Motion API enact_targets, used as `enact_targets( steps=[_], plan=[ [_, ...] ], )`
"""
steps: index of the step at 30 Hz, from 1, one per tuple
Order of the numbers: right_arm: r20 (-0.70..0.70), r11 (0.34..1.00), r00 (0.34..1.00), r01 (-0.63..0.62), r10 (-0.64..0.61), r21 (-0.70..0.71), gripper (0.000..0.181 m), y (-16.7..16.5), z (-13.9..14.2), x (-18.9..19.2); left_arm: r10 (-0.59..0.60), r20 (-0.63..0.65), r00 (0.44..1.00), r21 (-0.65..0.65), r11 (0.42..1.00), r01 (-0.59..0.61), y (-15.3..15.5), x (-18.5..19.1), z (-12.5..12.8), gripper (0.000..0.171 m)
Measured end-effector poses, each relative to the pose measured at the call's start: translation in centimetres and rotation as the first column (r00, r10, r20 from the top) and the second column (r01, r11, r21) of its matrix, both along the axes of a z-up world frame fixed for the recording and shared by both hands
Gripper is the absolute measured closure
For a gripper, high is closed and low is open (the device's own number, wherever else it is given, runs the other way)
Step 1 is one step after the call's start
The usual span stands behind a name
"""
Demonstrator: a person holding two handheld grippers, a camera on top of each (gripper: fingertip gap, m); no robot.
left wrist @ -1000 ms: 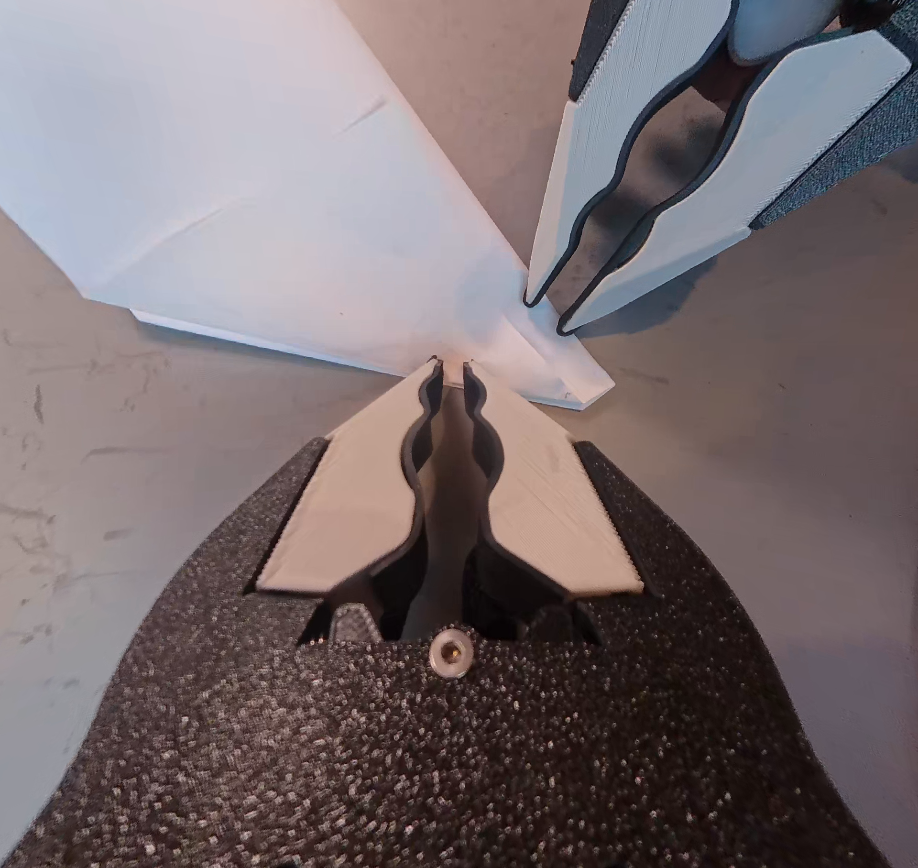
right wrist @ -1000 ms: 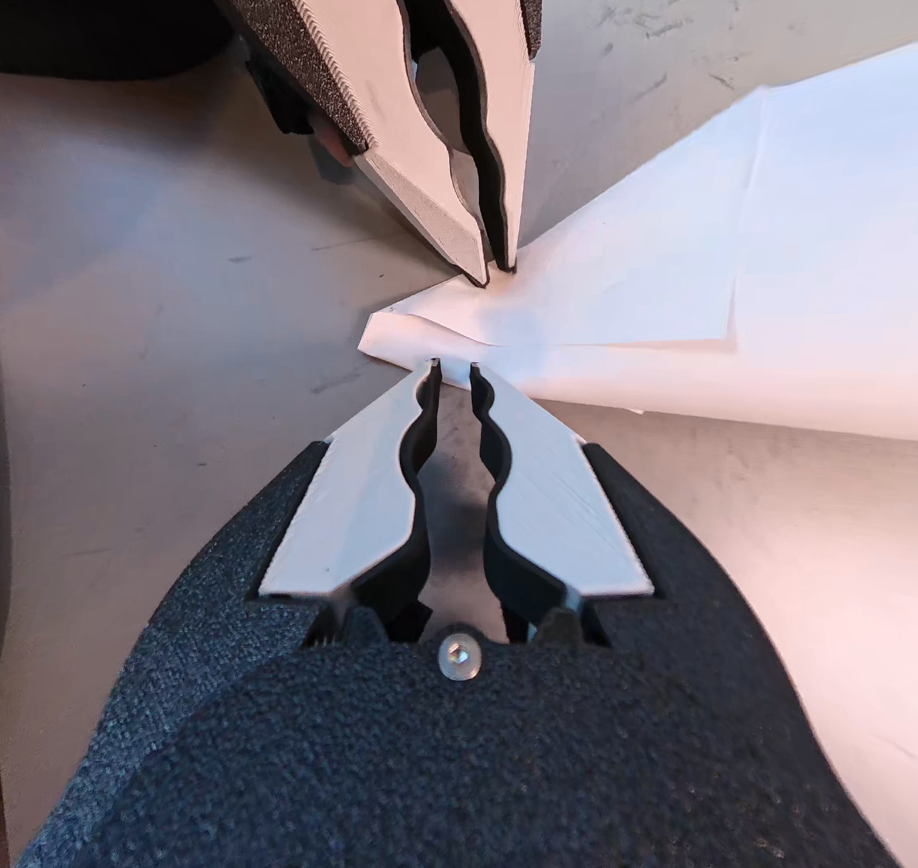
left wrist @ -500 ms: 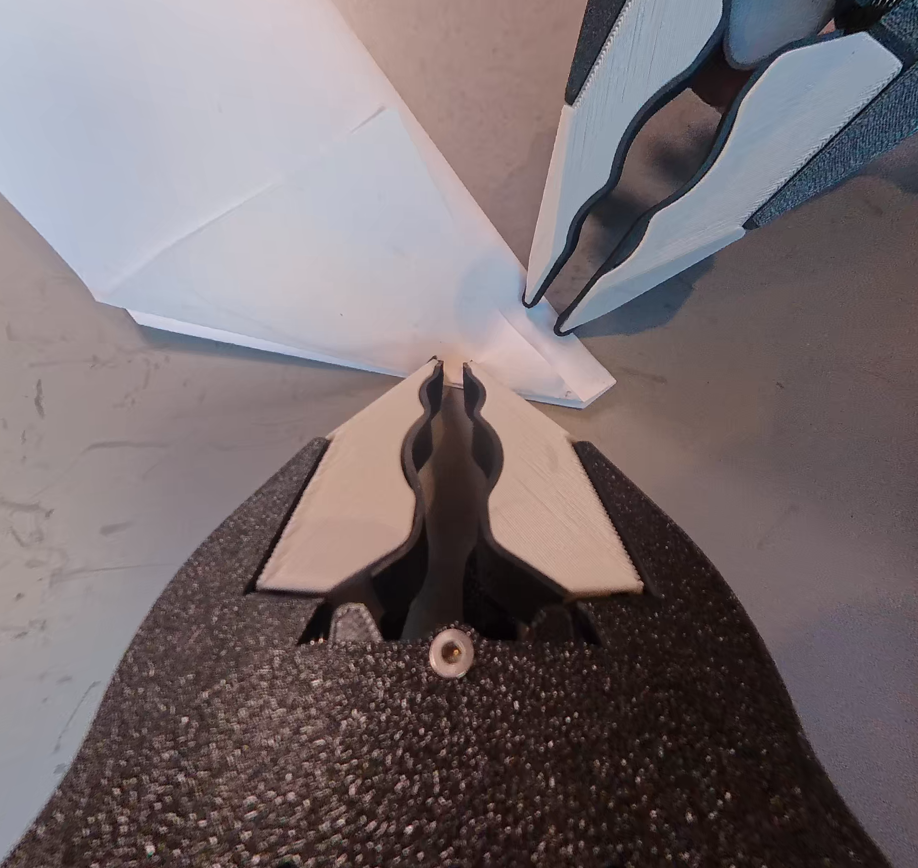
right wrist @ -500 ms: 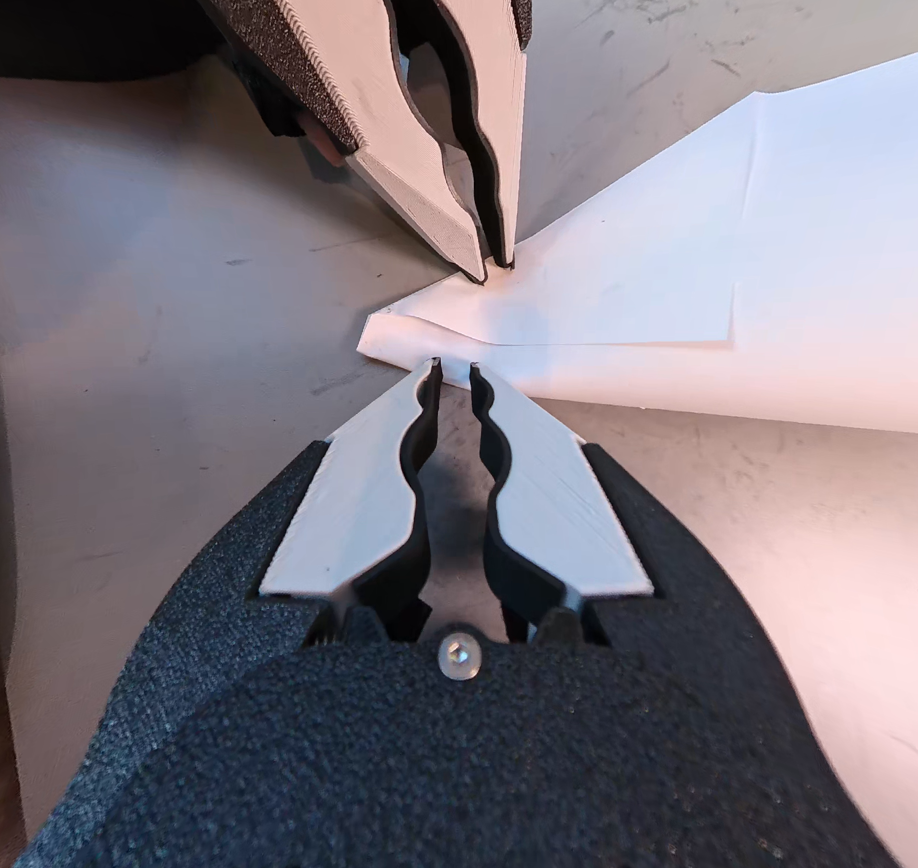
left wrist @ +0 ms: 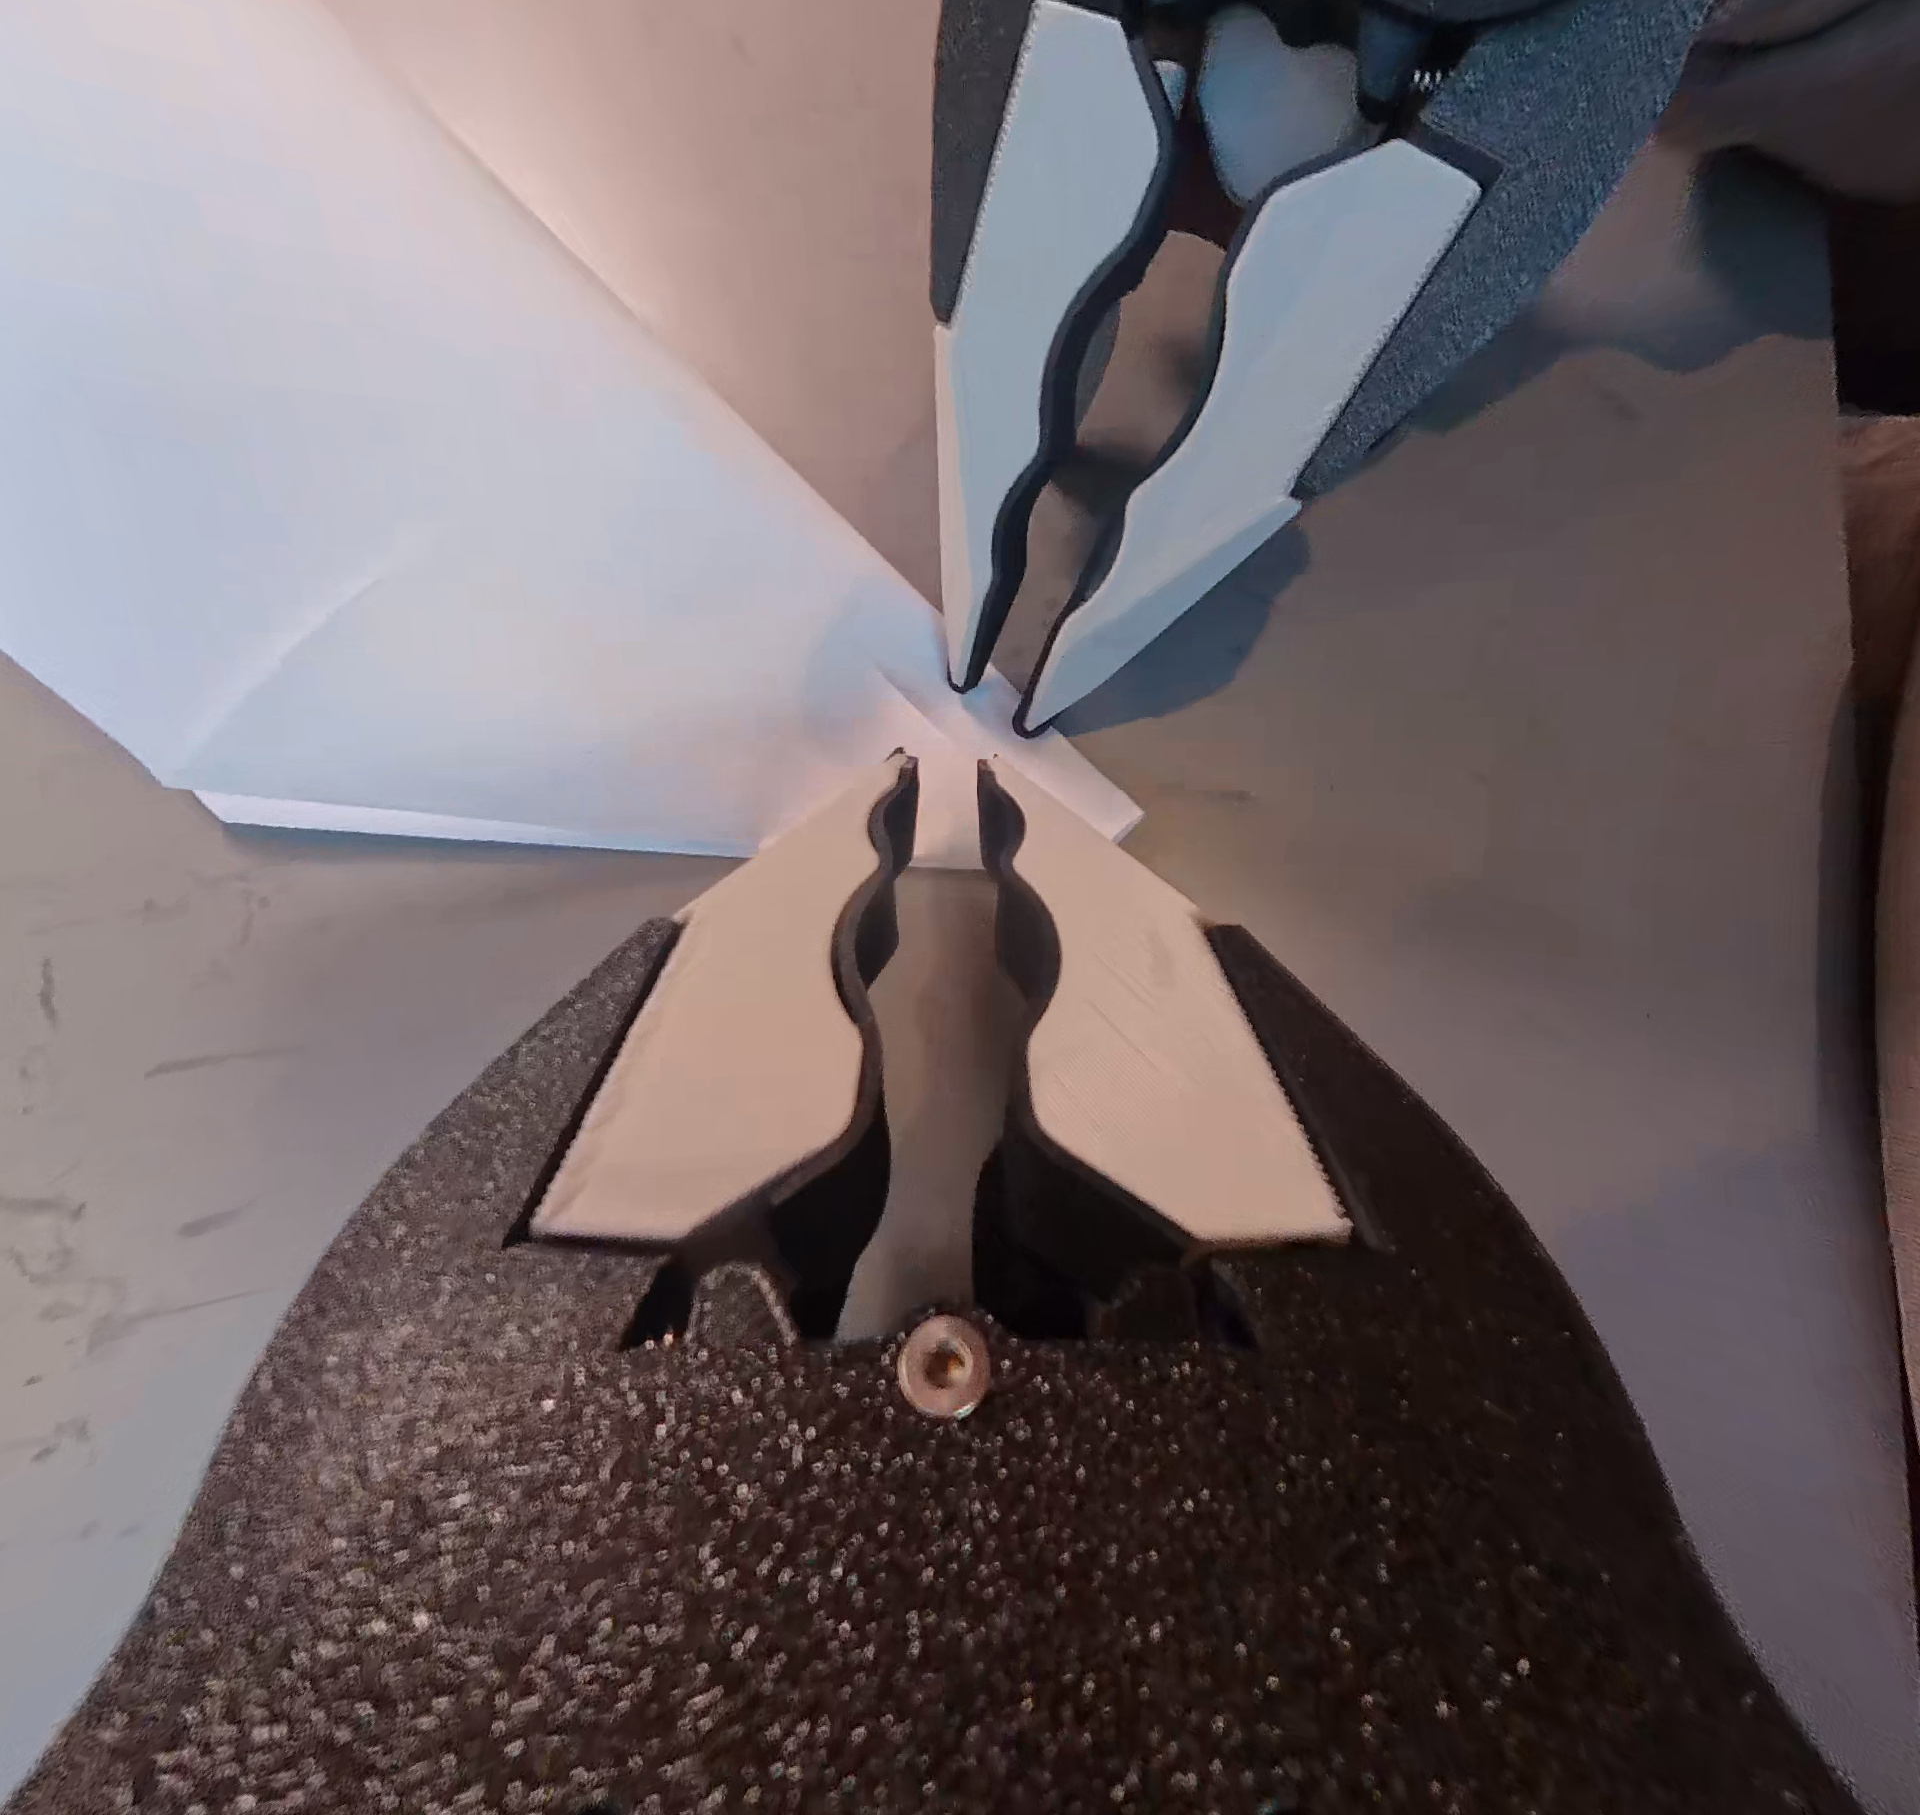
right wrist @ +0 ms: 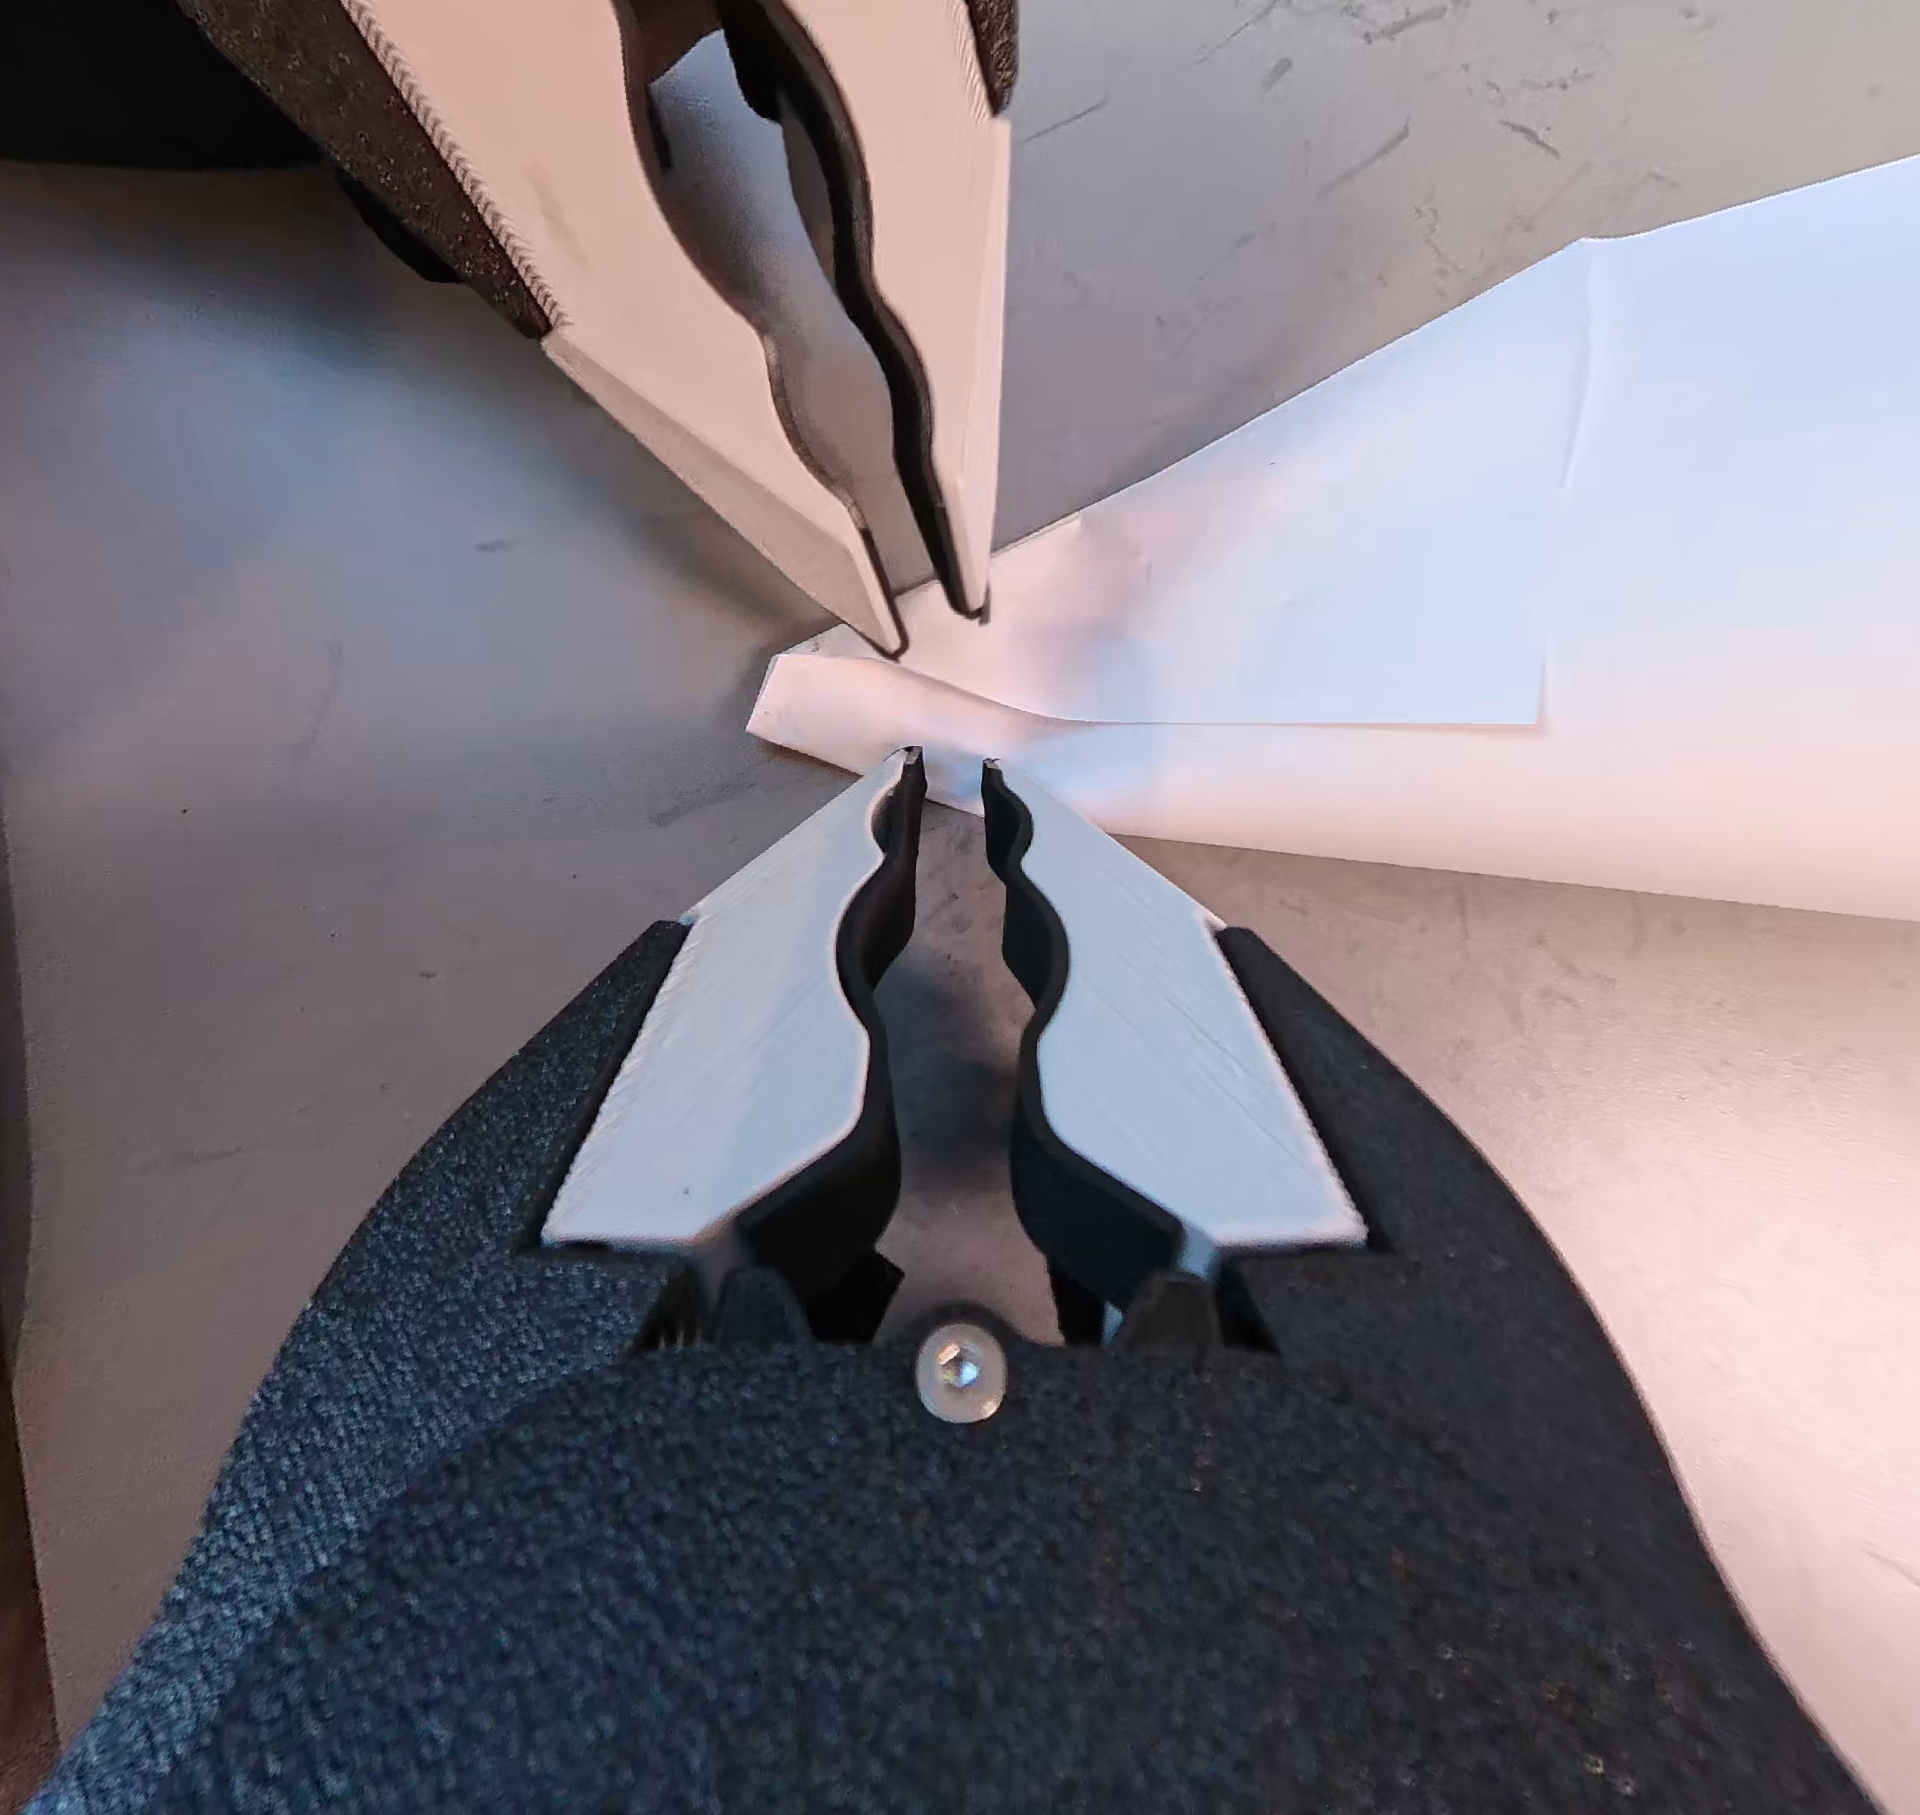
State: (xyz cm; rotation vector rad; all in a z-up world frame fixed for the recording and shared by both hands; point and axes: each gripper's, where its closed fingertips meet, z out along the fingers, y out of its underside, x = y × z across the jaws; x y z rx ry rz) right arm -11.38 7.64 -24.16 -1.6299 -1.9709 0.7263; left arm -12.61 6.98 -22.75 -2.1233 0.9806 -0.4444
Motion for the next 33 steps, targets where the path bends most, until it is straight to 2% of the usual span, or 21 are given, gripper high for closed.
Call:
enact_targets(
  steps=[3, 9, 15, 24, 33],
  plan=[
    [0.001, 1.000, 1.000, -0.001, 0.001, -0.002, 0.171, 0.0, 0.0, 0.0, -0.019, -0.046, 0.999, -0.055, 0.998, 0.016, -0.6, -0.1, -1.4, 0.162],
    [-0.001, 1.000, 1.000, 0.000, 0.000, -0.013, 0.171, 0.0, 0.0, 0.0, -0.005, -0.001, 1.000, -0.078, 0.997, 0.005, -0.7, -0.1, -1.4, 0.165],
    [-0.026, 0.998, 1.000, 0.014, -0.016, -0.059, 0.170, -0.1, 0.4, 0.2, -0.004, -0.019, 1.000, -0.066, 0.998, 0.003, -0.7, -0.1, -1.4, 0.165],
    [0.003, 1.000, 1.000, 0.011, -0.011, 0.022, 0.176, 1.1, 0.2, 0.4, 0.001, 0.000, 1.000, -0.078, 0.997, -0.001, -0.7, -0.1, -1.5, 0.165],
    [0.000, 1.000, 1.000, 0.010, -0.010, 0.009, 0.177, 1.5, 0.2, 0.2, 0.006, 0.014, 1.000, -0.084, 0.996, -0.005, -0.7, -0.1, -1.5, 0.167]
  ],
)
